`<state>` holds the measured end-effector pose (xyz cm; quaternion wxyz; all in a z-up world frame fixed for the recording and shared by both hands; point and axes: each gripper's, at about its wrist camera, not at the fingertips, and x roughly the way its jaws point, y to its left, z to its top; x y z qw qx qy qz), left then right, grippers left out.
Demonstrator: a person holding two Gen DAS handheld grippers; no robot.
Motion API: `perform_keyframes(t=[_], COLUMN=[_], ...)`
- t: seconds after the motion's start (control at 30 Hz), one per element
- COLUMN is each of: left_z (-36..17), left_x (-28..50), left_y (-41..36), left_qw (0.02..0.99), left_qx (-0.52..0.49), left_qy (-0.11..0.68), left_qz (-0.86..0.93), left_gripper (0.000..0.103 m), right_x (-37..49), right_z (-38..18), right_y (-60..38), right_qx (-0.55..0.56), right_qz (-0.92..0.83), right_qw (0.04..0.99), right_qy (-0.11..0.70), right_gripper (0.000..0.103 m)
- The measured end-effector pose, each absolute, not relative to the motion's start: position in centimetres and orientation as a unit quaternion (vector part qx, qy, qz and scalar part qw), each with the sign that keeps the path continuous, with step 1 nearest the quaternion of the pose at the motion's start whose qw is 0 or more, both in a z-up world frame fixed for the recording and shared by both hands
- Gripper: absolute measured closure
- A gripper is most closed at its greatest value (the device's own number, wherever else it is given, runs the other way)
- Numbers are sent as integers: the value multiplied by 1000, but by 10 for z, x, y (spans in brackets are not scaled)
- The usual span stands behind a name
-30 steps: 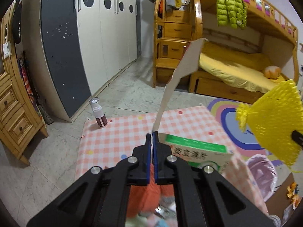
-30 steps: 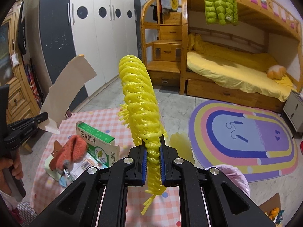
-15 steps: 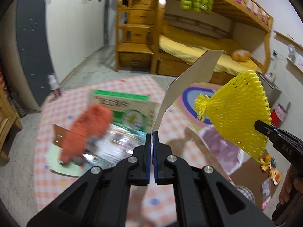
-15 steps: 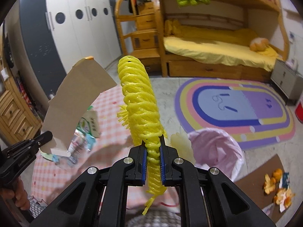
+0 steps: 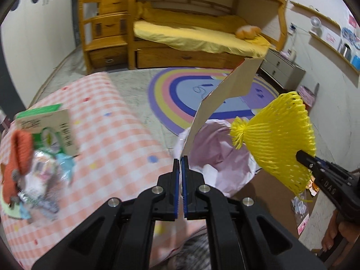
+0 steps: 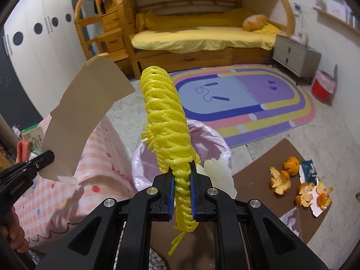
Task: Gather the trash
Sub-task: 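Release the yellow net and red box into the trash bin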
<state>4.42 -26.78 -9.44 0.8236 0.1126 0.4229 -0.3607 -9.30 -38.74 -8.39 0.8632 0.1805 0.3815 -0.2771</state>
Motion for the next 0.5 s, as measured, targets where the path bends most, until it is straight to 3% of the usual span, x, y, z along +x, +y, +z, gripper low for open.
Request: perform_keyframes(t=[0.3, 0.33, 0.4, 0.43, 0.47, 0.5], left_z=[-100, -101, -101, -100, -99, -99], left_x=[52, 54, 55, 56, 57, 59], left_y=[-326, -331, -336, -334, -332, -329], left_qw=[810, 809, 811, 814, 818, 821], left_qx=[126, 128, 127, 123, 120, 122], left_qy=[423, 421, 420, 416, 412, 408], left_qz=[-387, -390, -388, -386, -384, -380], left_gripper=[101, 97, 72, 53, 48, 48], right_x=[-76, -75, -68, -64, -61, -61], right_z=[-111, -114, -121, -125, -129, -131], right_y=[-424, -427, -433, -436, -439, -441], right_qx=[206, 208, 213, 216, 221, 223], right_qz=[-291, -290, -286, -282, -278, -279], right_qw=[845, 845, 844, 842, 841, 840], right_qy=[397, 398, 401, 405, 408, 409], right_gripper=[91, 89, 87, 79, 73, 58])
